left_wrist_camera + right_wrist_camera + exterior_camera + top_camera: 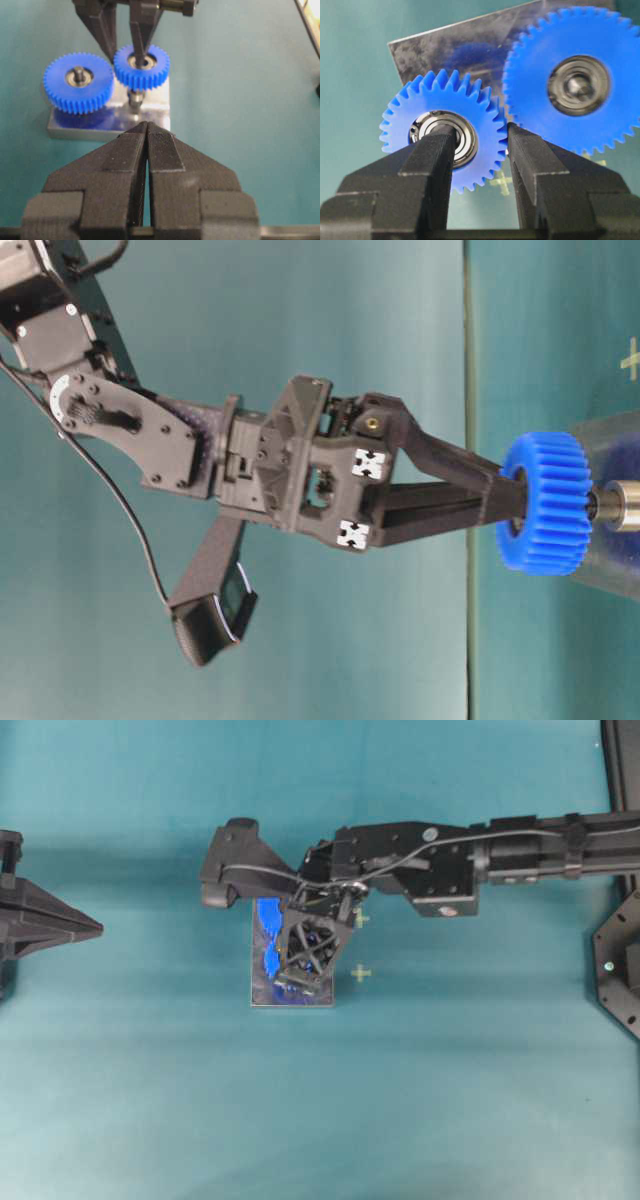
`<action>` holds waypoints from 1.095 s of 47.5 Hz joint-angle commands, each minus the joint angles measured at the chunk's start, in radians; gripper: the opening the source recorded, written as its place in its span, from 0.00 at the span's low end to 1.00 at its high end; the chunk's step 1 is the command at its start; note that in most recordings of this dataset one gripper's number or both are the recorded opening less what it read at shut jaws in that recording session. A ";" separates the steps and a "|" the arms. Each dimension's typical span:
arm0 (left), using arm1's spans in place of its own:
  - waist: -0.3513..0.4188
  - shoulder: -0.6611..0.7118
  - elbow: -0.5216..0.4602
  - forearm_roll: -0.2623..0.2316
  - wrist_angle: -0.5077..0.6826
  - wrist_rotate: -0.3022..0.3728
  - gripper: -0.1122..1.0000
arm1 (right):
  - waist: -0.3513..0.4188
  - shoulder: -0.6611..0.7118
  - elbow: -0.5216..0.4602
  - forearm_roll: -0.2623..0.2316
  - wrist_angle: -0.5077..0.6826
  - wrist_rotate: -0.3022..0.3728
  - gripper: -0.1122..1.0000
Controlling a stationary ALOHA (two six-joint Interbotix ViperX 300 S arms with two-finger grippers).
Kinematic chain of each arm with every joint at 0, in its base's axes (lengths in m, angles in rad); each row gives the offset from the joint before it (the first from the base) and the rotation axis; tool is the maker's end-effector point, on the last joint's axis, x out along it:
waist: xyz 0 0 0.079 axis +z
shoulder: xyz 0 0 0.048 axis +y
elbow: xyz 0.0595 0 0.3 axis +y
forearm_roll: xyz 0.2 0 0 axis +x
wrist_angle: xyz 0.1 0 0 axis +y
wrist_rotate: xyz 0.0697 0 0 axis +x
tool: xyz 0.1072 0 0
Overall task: Fit the small gear onto the shaft.
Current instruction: 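Lift the gear and move it over the empty shaft on the plate, then lower the gear onto the shaft, meshing it with the large gear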
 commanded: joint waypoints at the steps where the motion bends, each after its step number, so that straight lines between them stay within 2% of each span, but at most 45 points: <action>1: -0.002 0.009 -0.011 0.003 -0.005 -0.002 0.10 | 0.002 -0.009 -0.025 -0.005 0.002 -0.011 0.40; 10: -0.002 0.009 -0.012 0.003 -0.003 -0.002 0.10 | 0.002 0.012 -0.029 -0.031 0.005 -0.008 0.40; 36: -0.002 0.009 -0.012 0.003 -0.003 -0.003 0.10 | 0.002 0.006 -0.048 -0.023 0.032 -0.003 0.41; 38: -0.002 0.008 -0.012 0.003 -0.003 -0.003 0.10 | -0.002 0.006 -0.054 -0.023 0.035 -0.002 0.45; 43: -0.002 0.009 -0.014 0.003 -0.003 -0.003 0.10 | -0.005 0.005 -0.067 -0.023 0.051 -0.006 0.70; 45: -0.002 0.009 -0.014 0.003 -0.003 -0.003 0.10 | -0.005 0.005 -0.075 -0.023 0.060 -0.006 0.77; 47: -0.002 0.009 -0.014 0.003 -0.003 -0.003 0.10 | -0.005 0.005 -0.081 -0.023 0.067 -0.006 0.77; 52: -0.002 0.009 -0.015 0.003 -0.005 -0.003 0.10 | -0.003 0.005 -0.109 -0.023 0.086 -0.008 0.66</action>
